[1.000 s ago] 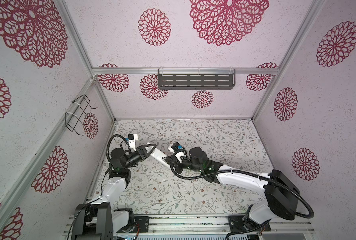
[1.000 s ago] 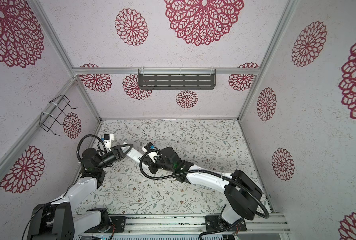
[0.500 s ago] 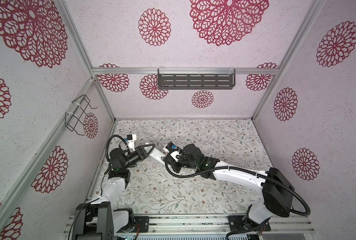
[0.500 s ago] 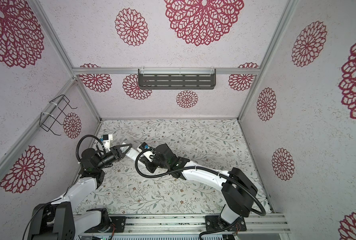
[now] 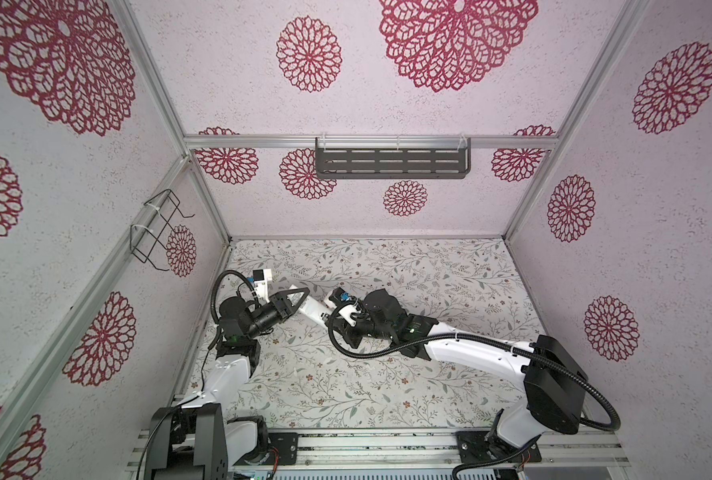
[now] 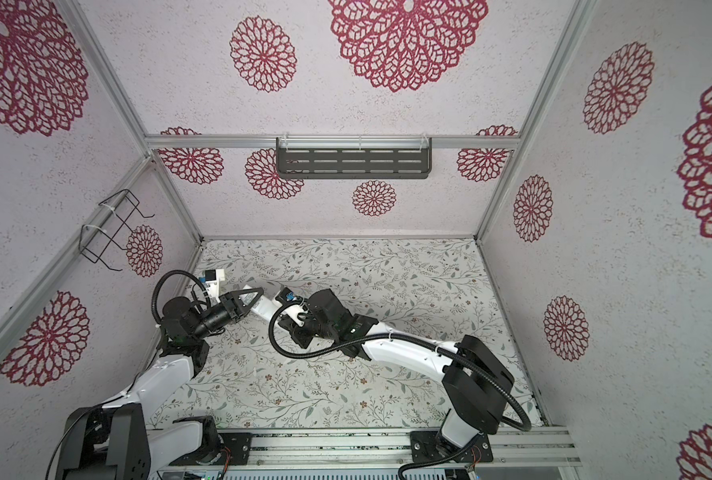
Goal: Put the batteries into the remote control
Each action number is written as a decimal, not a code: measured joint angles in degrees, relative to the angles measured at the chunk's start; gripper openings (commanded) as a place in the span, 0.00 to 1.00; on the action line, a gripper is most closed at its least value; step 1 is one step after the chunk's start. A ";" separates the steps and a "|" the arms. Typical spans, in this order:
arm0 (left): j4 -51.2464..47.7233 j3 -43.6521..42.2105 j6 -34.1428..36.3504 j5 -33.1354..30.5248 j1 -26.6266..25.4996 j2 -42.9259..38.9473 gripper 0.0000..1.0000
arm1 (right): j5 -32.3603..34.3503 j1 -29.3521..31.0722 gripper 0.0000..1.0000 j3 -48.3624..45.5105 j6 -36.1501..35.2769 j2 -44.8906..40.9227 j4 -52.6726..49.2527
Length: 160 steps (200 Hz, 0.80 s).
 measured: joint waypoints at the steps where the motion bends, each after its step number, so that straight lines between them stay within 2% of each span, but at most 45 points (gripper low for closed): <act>1: 0.00 0.00 0.00 0.00 0.00 0.00 0.00 | 0.02 0.00 0.23 0.00 0.02 0.00 0.00; 52: 0.07 0.00 -0.07 -0.66 0.00 0.00 0.00 | -0.02 0.04 0.30 0.00 -0.04 -0.02 -0.04; 115: 0.48 0.00 -0.20 -0.92 0.02 0.00 0.00 | 0.02 0.13 0.34 0.00 -0.50 -0.66 -1.31; 160: 1.55 0.00 -1.27 -0.57 0.02 0.00 0.00 | 0.33 -0.02 0.44 -0.24 -0.50 -2.78 -3.52</act>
